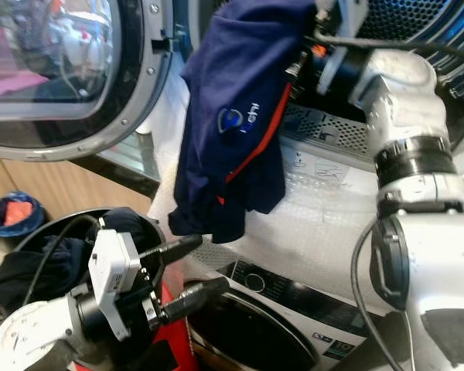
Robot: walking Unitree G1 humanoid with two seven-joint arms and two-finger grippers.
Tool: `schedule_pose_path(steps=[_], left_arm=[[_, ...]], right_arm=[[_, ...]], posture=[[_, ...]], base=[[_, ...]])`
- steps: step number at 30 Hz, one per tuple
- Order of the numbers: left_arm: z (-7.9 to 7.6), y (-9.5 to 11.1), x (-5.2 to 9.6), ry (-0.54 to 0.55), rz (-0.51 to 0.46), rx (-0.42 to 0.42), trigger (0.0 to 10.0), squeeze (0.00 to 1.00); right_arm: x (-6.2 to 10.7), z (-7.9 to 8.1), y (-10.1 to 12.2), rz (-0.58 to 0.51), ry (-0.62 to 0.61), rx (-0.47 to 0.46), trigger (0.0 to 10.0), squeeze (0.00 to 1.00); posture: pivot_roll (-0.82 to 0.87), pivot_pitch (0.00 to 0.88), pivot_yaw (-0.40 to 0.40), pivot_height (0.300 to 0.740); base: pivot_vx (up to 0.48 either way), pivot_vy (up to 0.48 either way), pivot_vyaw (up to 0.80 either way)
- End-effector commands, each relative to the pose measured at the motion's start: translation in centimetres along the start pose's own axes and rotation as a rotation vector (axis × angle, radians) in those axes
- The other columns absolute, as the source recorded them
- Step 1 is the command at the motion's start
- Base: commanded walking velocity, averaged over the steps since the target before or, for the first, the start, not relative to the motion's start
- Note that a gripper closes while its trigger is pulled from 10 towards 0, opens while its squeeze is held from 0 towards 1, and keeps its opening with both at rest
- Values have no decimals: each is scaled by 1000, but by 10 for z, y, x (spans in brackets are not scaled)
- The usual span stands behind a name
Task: Clothes washing
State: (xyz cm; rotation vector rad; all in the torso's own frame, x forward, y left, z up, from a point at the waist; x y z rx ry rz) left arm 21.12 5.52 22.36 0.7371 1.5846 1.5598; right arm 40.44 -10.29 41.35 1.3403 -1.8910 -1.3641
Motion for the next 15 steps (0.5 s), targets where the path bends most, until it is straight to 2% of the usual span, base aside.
schedule_pose_path(steps=[1, 9, 15], left_arm=[[-11, 3, 2, -4, -5, 20, 10000, 0], [-24, 1, 11, 42, 11, 87, 10000, 0], [-32, -1, 18, 80, 25, 143, 10000, 0]], right_arm=[[-3, -3, 14, 9, 4, 45, 0, 0], [-10, -8, 20, 43, -42, 36, 0, 0], [-16, -25, 28, 85, -221, 29, 0, 0]], posture=[[109, 143, -187, 740], [95, 216, -209, 740], [85, 257, -226, 740]], base=[[0, 0, 0], [0, 0, 0], [0, 0, 0]])
Point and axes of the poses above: a point about 5 cm out from each wrist's last joint towards the gripper, its own x axis pointing back from the gripper into the wrist, its own y axis along the axis of the wrist's last joint, z = x × y, the point moved 5 cm from there along -x, pointing out of the wrist towards the gripper, and after that the axes turned 1 degree about x, right-handed, at the moved point
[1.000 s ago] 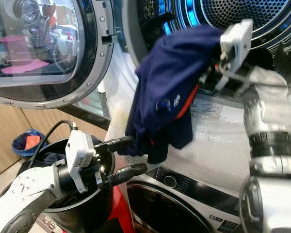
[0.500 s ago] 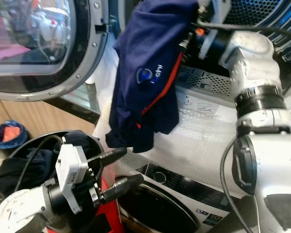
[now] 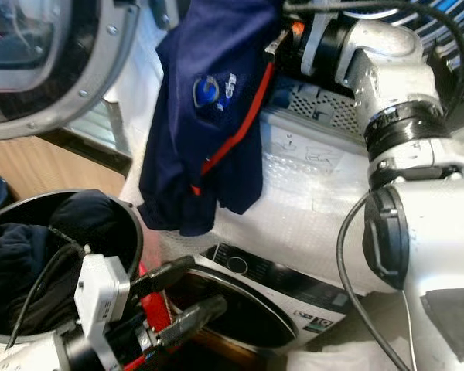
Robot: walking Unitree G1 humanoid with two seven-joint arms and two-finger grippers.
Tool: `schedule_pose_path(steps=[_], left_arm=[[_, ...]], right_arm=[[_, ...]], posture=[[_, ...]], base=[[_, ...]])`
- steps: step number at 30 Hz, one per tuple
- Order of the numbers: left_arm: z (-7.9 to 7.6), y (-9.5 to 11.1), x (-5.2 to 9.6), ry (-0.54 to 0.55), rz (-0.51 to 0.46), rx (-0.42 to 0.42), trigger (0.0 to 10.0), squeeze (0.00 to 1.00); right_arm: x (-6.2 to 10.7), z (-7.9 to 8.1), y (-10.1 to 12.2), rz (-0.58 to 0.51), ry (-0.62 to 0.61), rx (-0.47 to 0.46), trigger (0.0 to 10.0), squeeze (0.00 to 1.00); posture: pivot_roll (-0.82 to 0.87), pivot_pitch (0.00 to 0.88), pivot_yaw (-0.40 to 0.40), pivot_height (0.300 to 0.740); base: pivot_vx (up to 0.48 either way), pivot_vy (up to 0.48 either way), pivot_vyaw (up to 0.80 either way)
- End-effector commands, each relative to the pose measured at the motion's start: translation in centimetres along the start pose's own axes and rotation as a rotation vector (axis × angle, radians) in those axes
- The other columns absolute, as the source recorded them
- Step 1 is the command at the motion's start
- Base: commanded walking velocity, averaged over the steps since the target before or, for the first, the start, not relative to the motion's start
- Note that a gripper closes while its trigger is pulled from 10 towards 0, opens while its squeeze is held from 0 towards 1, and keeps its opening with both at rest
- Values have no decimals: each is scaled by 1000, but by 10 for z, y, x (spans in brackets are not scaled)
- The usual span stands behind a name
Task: Clothes washing
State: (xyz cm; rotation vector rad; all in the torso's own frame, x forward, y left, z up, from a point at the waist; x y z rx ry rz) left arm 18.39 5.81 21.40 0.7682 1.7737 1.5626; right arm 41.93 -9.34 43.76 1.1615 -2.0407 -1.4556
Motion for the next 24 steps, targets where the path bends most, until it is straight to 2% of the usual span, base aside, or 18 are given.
schedule_pose_path(steps=[1, 3, 5, 6, 7, 8, 12, 16, 17, 18, 21, 23, 24], left_arm=[[-12, 3, 1, -24, -13, 26, 10000, 0], [-16, 1, 1, -19, -12, 46, 10000, 0], [-17, 0, 1, -16, -12, 53, 10000, 0], [-17, -1, 2, -8, -12, 62, 10000, 0], [-17, -1, 2, -2, -13, 67, 10000, 0], [-17, -2, 2, 11, -15, 80, 10000, 0], [-18, -3, 2, 25, -17, 102, 10000, 0], [-16, -3, 2, 46, -23, 100, 10000, 0], [-16, -3, 2, 46, -23, 100, 10000, 0], [-16, -2, 1, 55, -28, 102, 10000, 0], [-16, -2, 1, 59, -31, 102, 10000, 0], [-14, -1, 1, 73, -36, 104, 10000, 0], [-14, -1, 1, 73, -36, 104, 10000, 0]], right_arm=[[1, -12, 14, -4, -104, 11, 0, 0], [-2, -21, 17, 21, -221, 15, 0, 0], [-2, -25, 17, 36, -261, 28, 0, 0], [-2, -32, 16, 60, -353, 35, 0, 0], [-1, -35, 16, 72, -394, 38, 0, 0], [3, -45, 15, 85, -509, 19, 0, 0], [14, -60, 17, 93, -667, 34, 0, 0], [31, -77, 32, 24, -849, 22, 0, 0], [31, -77, 32, 24, -849, 22, 0, 0], [42, -85, 42, -24, -937, 4, 0, 0], [48, -88, 49, -58, -976, -10, 0, 0], [64, -97, 65, -138, -1073, -34, 0, 0], [64, -97, 65, -138, -1073, -34, 0, 0]], posture=[[82, 260, -230, 740], [79, 266, -241, 740], [79, 266, -246, 740], [83, 266, -249, 740], [83, 266, -249, 740], [83, 265, -255, 740], [84, 265, -262, 740], [79, 266, -269, 740], [79, 266, -269, 740], [79, 266, -270, 740], [78, 266, -270, 740], [78, 265, -270, 740], [78, 265, -270, 740]], base=[[0, 0, 0], [0, 0, 0], [0, 0, 0], [0, 0, 0], [0, 0, 0], [0, 0, 0], [0, 0, 0], [0, 0, 0], [0, 0, 0], [0, 0, 0], [0, 0, 0], [0, 0, 0], [0, 0, 0]])
Point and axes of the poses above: a point about 5 cm out from each wrist's last joint towards the gripper, its own x axis pointing back from the gripper into the wrist, its own y axis along the axis of the wrist's last joint, z = x × y, the point moved 5 cm from there along -x, pointing out of the wrist towards the gripper, and after that the axes turned 1 degree about x, right-handed, at the moved point
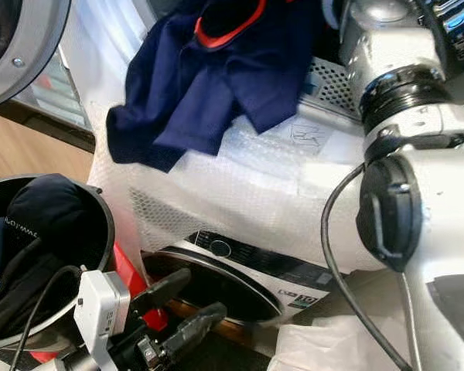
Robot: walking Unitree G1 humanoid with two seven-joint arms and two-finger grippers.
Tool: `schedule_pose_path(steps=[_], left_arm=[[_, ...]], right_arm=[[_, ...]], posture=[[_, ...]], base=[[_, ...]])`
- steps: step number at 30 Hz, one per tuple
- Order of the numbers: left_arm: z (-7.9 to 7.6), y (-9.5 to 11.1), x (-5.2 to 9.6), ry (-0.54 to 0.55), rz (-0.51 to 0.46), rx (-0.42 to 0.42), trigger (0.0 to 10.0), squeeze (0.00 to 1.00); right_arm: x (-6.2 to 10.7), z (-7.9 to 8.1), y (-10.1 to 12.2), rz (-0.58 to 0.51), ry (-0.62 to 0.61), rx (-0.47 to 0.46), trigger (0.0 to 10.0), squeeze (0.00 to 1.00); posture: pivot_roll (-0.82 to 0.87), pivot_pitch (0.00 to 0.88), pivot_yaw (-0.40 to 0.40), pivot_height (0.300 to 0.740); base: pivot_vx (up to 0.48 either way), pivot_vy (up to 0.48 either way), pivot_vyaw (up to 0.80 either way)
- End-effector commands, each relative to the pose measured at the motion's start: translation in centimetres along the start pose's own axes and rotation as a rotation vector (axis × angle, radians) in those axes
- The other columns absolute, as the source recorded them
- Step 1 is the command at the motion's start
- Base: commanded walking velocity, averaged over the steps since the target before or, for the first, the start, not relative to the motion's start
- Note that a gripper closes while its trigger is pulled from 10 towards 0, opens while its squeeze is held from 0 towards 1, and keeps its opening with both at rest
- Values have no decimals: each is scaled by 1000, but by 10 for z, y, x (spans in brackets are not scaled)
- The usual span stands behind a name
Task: Clothes washing
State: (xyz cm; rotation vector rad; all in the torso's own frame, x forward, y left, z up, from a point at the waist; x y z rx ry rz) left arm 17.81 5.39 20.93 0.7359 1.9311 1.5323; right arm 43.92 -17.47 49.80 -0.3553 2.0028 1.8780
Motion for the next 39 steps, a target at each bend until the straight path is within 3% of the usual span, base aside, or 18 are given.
schedule_pose_path(steps=[1, 5, 10, 13, 16, 18, 19, 20, 22, 23, 25, 29, 30, 39], left_arm=[[-8, 4, 1, -17, -20, 9, 10000, 0], [-6, 5, 1, 3, -31, 5, 10000, 0], [-4, 5, 2, 12, -30, 8, 10000, 0], [0, 4, 5, 27, -22, 4, 10000, 0], [3, 2, 8, 43, -10, 8, 10000, 0], [4, 1, 9, 47, -5, 11, 10000, 0], [4, 1, 9, 46, -6, 11, 10000, 0], [3, 1, 8, 45, -6, 11, 10000, 0], [3, 1, 8, 44, -5, 11, 10000, 0], [2, 1, 8, 42, -6, 10, 10000, 0], [2, 3, 7, 38, -10, 7, 10000, 0], [2, 4, 6, 35, -12, 6, 10000, 0], [3, 4, 6, 35, -13, 5, 10000, 0], [4, 6, 4, 35, -19, 2, 10000, 0]], right_arm=[[2, -27, 36, -101, -100, -61, 0, 0], [8, -52, 64, -211, -235, -124, 0, 0], [12, -58, 77, -269, -279, -127, 0, 0], [10, -49, 72, -258, -260, -33, 0, 0], [5, -29, 50, -190, -193, 92, 0, 0], [2, -16, 32, -135, -126, 112, 0, 0], [1, -9, 23, -105, -95, 206, 1961, 0], [1, -5, 15, -76, -70, 231, 9412, 0], [0, -1, 5, -42, -40, 238, 9412, 0], [0, 1, 2, -32, -24, 269, 10000, 0], [0, 5, -5, -4, 21, 349, 10000, 0], [1, 7, -11, 45, 85, 394, 10000, 0], [1, 6, -13, 67, 98, 389, 10000, 1000], [3, 3, -13, 131, 170, 405, 10000, 1000]], posture=[[79, 264, -270, 740], [78, 261, -269, 740], [75, 263, -266, 740], [73, 268, -258, 740], [73, 270, -249, 740], [73, 271, -247, 740], [72, 272, -243, 740], [71, 272, -240, 740], [71, 272, -240, 740], [71, 271, -237, 740], [70, 270, -234, 740], [67, 264, -233, 740], [65, 258, -231, 740], [59, 246, -228, 740]], base=[[0, 0, 0], [0, 0, 0], [0, 0, 0], [0, 0, 0], [0, 0, 0], [0, 0, 0], [0, 0, 0], [0, 0, 0], [0, 0, 0], [0, 0, 0], [0, 0, 0], [0, 0, 0], [0, 0, 0], [0, 0, 0]])
Point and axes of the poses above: a point about 5 cm out from each wrist's last joint towards the gripper, its own x axis pointing back from the gripper into the wrist, its own y axis along the axis of the wrist's last joint, z = x × y, the point moved 5 cm from there along -x, pointing out of the wrist towards the gripper, and after that the axes turned 1 degree about x, right-handed, at the moved point
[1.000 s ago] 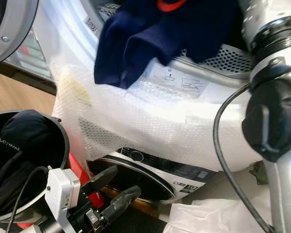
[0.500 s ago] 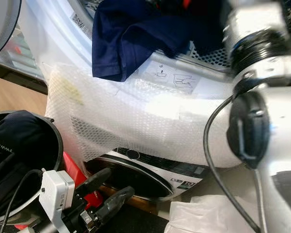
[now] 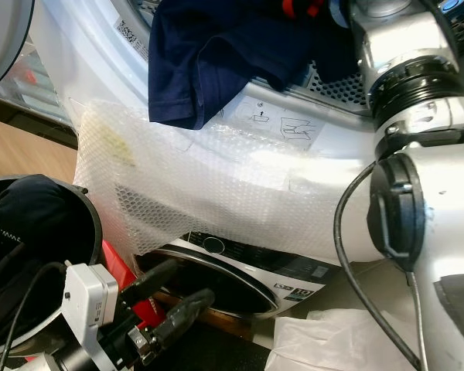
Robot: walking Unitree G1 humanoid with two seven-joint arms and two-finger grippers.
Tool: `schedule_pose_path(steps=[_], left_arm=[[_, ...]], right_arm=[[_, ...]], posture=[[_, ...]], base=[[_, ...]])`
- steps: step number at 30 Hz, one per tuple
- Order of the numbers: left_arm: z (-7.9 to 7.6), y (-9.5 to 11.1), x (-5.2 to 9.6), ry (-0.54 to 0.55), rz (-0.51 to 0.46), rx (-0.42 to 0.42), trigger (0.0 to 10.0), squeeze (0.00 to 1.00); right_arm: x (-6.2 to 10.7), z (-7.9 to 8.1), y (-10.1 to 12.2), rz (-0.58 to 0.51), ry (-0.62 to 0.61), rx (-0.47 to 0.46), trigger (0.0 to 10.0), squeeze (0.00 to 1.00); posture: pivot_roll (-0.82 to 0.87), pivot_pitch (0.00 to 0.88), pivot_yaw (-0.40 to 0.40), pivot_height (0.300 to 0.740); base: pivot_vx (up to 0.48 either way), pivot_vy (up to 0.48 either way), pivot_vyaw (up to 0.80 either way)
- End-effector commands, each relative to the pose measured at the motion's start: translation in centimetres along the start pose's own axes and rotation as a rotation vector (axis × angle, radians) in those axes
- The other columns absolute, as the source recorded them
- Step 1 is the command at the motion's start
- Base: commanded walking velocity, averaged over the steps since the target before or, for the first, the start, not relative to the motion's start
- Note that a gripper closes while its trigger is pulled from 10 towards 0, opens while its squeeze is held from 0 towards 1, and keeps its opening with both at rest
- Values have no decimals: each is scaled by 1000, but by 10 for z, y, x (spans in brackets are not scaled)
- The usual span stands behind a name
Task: Clothes washing
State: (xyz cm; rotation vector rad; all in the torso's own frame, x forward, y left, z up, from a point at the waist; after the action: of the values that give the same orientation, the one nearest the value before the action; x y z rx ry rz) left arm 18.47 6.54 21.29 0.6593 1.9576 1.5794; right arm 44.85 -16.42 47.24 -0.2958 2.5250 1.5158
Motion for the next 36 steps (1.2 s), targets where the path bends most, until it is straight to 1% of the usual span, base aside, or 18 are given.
schedule_pose_path(steps=[1, 3, 4, 5, 6, 7, 14, 17, 20, 22, 25, 26, 30, 31, 36], left_arm=[[-7, 0, 1, -29, 5, 25, 10000, 0], [-7, 0, 1, -29, 5, 25, 10000, 0], [-7, -1, 1, -29, 5, 25, 10000, 0], [-5, -1, -1, -36, 1, 21, 10000, 0], [-4, -1, -3, -40, -2, 19, 10000, 0], [-2, -1, -5, -45, -5, 18, 10000, 0], [0, 0, -7, -50, -4, 9, 10000, 0], [1, 0, -8, -55, -6, 4, 10000, 0], [1, 0, -8, -55, -6, -1, 10000, 0], [2, 0, -9, -56, -6, -2, 10000, 0], [2, 0, -9, -56, -6, -2, 10000, 0], [2, 0, -9, -56, -6, -2, 10000, 0], [2, -1, -9, -58, -4, -3, 10000, 0], [2, -1, -9, -59, -4, -4, 10000, 0], [3, -1, -10, -63, -4, -10, 10000, 0]], right_arm=[[3, -14, 8, -6, -24, 7, 10000, 1000], [3, -14, 8, -6, -24, 7, 10000, 1000], [4, -16, 9, 1, -22, -4, 10000, 1000], [6, -26, 11, 6, -60, -26, 10000, 1000], [7, -32, 13, 9, -88, -39, 10000, 1000], [9, -38, 15, 1, -119, -73, 10000, 1000], [9, -39, 20, -12, -124, -115, 10000, 1000], [9, -36, 19, -10, -109, -137, 10000, 1000], [8, -32, 19, -11, -86, -130, 10000, 1000], [8, -31, 18, -5, -75, -144, 10000, 1000], [8, -23, 16, 13, 18, -108, 10000, 1000], [8, -23, 16, 13, 18, -108, 10000, 1000], [10, -21, 7, 44, 81, -48, 10000, 1000], [10, -21, 6, 52, 89, -54, 10000, 1000], [13, -21, -1, 78, 143, -8, 10000, 1000]], posture=[[59, 246, -228, 740], [59, 246, -228, 740], [53, 238, -226, 740], [33, 215, -216, 740], [33, 215, -216, 740], [34, 210, -213, 740], [44, 190, -207, 740], [50, 177, -208, 740], [53, 172, -209, 740], [55, 168, -210, 740], [60, 156, -214, 740], [60, 156, -214, 740], [62, 144, -215, 740], [63, 142, -215, 740], [60, 137, -212, 740]], base=[[0, 0, 0], [0, 0, 0], [0, 0, 0], [0, 0, 0], [0, 0, 0], [0, 0, 0], [0, 0, 0], [0, 0, 0], [0, 0, 0], [0, 0, 0], [0, 0, 0], [0, 0, 0], [0, 0, 0], [0, 0, 0], [0, 0, 0]])
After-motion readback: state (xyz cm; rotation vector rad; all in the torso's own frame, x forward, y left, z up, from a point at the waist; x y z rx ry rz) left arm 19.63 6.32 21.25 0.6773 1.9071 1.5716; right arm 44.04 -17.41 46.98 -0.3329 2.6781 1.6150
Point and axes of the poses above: a point about 5 cm out from each wrist's last joint towards the gripper, its own x axis pointing back from the gripper into the wrist, its own y axis along the axis of the wrist's last joint, z = x × y, the point moved 5 cm from there along -x, pointing out of the wrist towards the gripper, and after that the axes turned 1 degree about x, right-handed, at the moved point
